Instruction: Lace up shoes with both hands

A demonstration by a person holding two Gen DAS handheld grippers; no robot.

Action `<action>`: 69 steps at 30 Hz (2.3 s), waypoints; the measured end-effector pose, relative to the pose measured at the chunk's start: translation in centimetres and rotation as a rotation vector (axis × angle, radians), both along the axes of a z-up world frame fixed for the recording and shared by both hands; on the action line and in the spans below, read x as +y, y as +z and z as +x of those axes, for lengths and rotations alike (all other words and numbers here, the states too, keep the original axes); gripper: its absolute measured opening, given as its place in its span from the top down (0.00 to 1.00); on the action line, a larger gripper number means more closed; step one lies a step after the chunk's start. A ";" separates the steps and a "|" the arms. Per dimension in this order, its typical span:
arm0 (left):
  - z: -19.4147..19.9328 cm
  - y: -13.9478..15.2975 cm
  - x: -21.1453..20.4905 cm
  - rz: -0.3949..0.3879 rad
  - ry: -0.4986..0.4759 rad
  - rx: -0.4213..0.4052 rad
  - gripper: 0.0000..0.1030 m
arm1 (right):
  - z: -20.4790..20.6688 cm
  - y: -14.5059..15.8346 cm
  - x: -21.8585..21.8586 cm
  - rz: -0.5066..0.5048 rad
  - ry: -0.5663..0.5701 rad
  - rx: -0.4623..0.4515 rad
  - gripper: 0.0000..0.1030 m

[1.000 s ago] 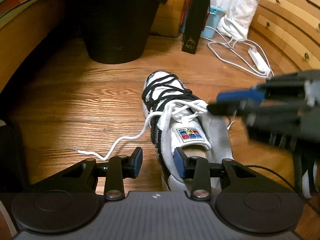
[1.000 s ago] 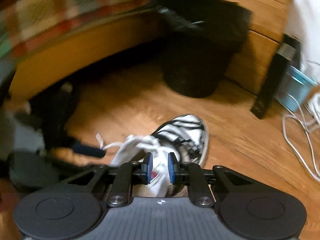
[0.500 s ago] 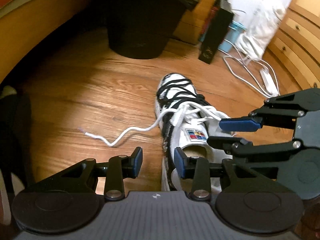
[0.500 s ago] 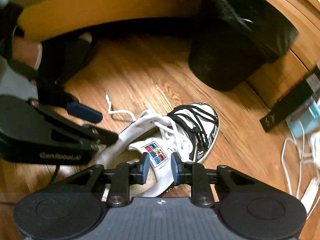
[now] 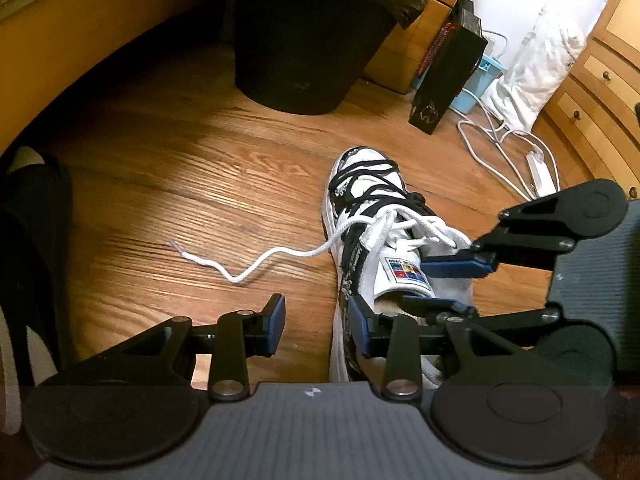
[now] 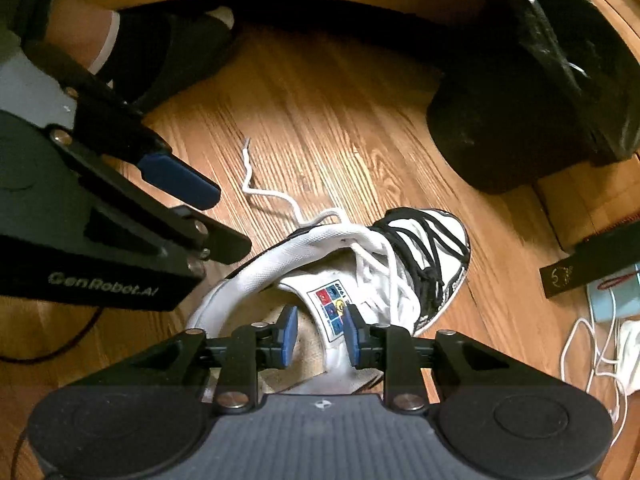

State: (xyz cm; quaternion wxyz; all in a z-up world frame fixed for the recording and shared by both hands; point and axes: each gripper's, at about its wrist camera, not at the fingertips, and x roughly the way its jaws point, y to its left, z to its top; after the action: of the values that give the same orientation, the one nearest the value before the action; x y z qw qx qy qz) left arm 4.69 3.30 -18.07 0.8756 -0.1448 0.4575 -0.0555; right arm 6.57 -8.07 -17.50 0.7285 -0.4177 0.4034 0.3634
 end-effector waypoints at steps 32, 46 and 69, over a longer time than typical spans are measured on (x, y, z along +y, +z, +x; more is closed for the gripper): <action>-1.0 -0.7 0.2 -0.071 0.017 0.002 0.63 | -0.3 -0.9 0.6 -0.022 -0.023 -0.200 0.88; -1.0 -0.5 -0.3 -0.069 -0.003 -0.021 0.59 | 0.2 -0.2 0.7 -0.023 -0.017 -0.193 0.89; -1.6 -0.9 -0.2 -0.031 -0.001 -0.032 0.54 | 1.5 0.6 1.0 -0.030 -0.016 -0.144 0.91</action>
State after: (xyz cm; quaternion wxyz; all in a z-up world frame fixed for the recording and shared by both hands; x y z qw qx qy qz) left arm 3.14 3.10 -18.93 0.8804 -0.1572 0.4426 -0.0656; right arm 8.09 -7.10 -16.86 0.7524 -0.4502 0.3586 0.3204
